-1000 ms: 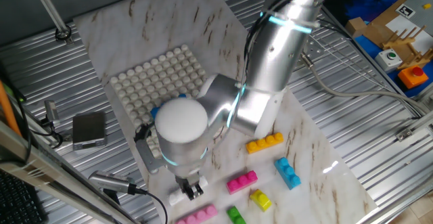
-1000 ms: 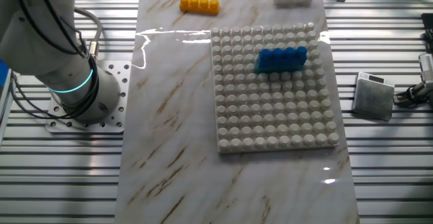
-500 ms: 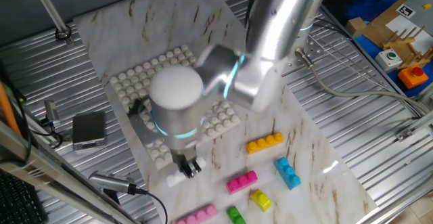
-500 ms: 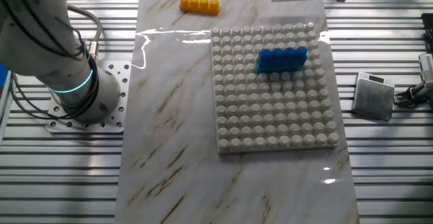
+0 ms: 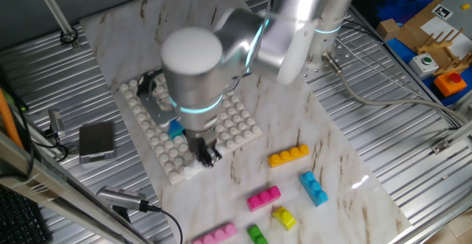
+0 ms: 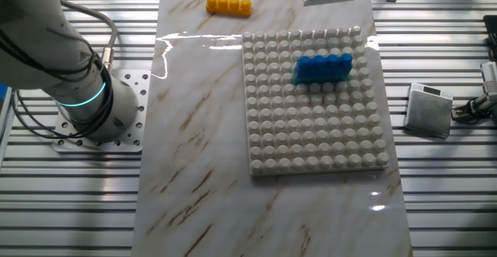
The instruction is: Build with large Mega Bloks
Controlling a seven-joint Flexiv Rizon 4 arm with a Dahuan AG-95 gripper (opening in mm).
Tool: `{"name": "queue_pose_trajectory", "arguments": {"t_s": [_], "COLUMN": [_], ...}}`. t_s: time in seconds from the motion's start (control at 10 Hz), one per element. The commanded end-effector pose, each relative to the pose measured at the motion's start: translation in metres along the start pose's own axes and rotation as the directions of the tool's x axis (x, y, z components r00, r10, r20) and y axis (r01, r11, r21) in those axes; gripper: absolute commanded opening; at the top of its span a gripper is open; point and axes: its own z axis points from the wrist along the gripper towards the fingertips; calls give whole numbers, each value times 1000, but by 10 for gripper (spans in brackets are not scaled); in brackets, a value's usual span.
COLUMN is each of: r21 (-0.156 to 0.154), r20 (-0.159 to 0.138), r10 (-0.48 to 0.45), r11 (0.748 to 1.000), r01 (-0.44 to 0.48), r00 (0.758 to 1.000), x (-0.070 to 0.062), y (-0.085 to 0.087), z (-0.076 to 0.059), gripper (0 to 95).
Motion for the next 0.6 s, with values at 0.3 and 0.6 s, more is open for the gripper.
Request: {"name": "queue_pose_trajectory", "arguments": {"t_s": [0.3, 0.6], "r21": [14, 18], "r20": [-11, -7], "r10": [-6, 24], "r11": [1000, 1000], "r01": [6, -24], "r00": [1000, 1000], "x": [-4, -4], "y": [2, 2], "z": [2, 2], "gripper": [0, 0]}}
